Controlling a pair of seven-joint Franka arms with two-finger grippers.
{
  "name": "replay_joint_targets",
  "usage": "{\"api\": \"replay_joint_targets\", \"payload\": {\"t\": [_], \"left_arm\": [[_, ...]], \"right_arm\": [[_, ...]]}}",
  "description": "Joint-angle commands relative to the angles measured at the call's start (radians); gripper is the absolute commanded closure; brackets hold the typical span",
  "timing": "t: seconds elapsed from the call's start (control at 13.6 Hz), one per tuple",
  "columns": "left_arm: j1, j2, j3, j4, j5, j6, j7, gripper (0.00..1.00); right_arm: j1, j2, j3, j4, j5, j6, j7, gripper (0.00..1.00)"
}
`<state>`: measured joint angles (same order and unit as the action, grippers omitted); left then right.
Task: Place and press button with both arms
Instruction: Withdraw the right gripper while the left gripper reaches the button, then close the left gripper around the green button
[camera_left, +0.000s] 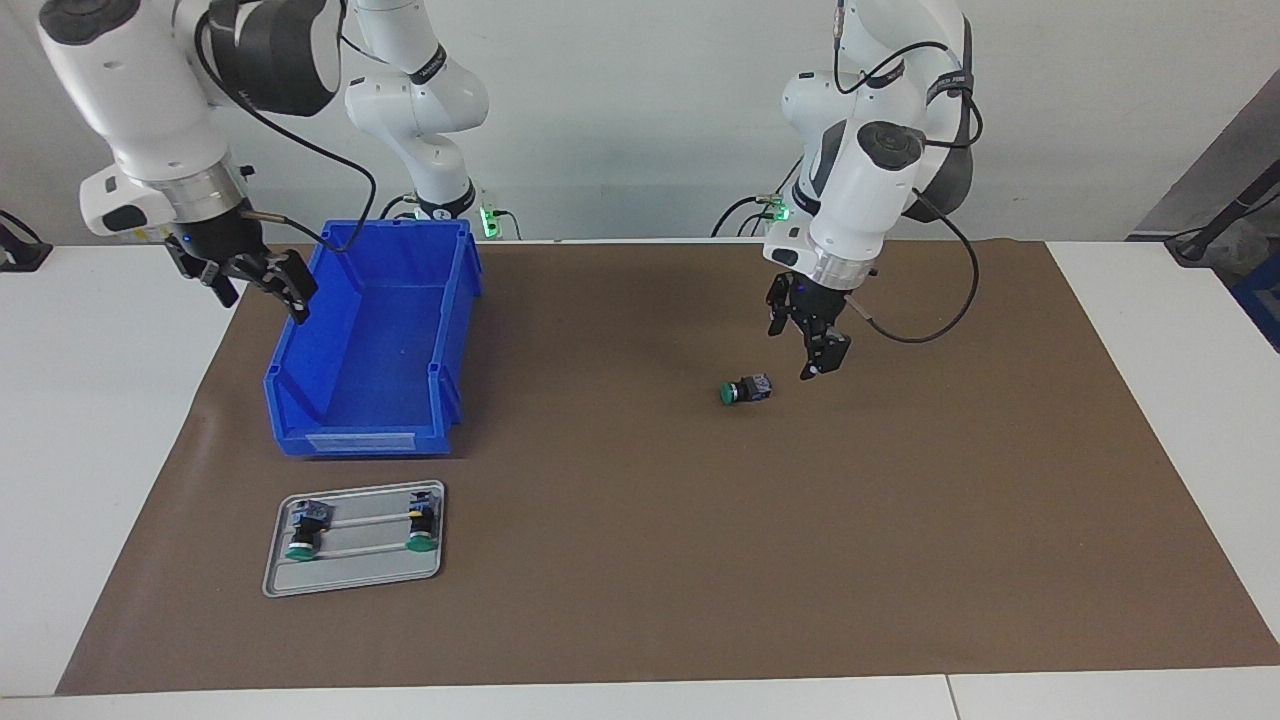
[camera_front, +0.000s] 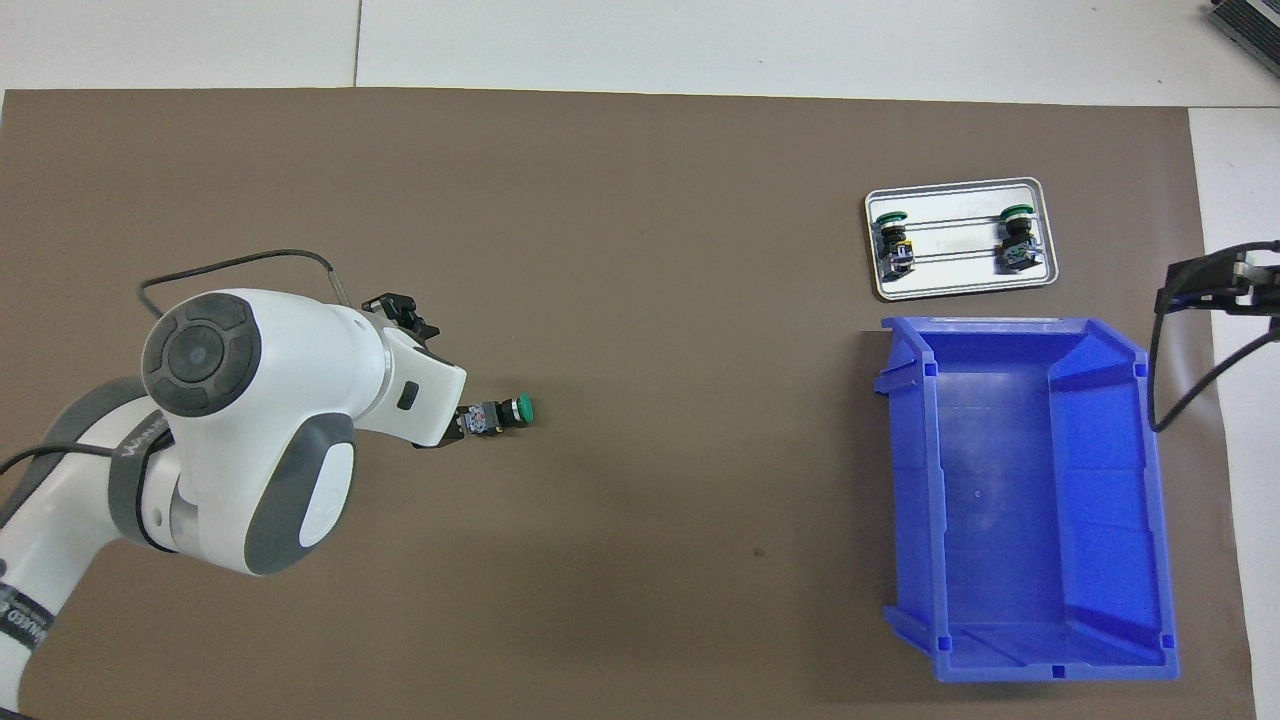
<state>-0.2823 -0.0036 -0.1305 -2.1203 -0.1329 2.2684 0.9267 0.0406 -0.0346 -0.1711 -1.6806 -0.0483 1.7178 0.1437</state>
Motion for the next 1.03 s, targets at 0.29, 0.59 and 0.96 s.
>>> {"api": "replay_joint_targets", "payload": {"t": [0.29,0.59,0.96], "left_arm": [[-0.038,0.026,0.014,-0.101,-0.044,0.175,0.054,0.15],[-0.063,0.096,0.015,-0.11,-0.045,0.243,0.054,0.15],[-0.09,0.12,0.014,-0.139,-0.079,0.255,0.054,0.19]], "right_arm": [[-0.002,-0.015,0.018,0.075,-0.002,-0.083,-0.055,0.0],[0.048,-0.053,0.019,-0.018,-0.007,-0.046,-0.169,0.0],[0.036,-0.011,0.016,0.079,0.008,-0.164,-0.207,0.0]]}}
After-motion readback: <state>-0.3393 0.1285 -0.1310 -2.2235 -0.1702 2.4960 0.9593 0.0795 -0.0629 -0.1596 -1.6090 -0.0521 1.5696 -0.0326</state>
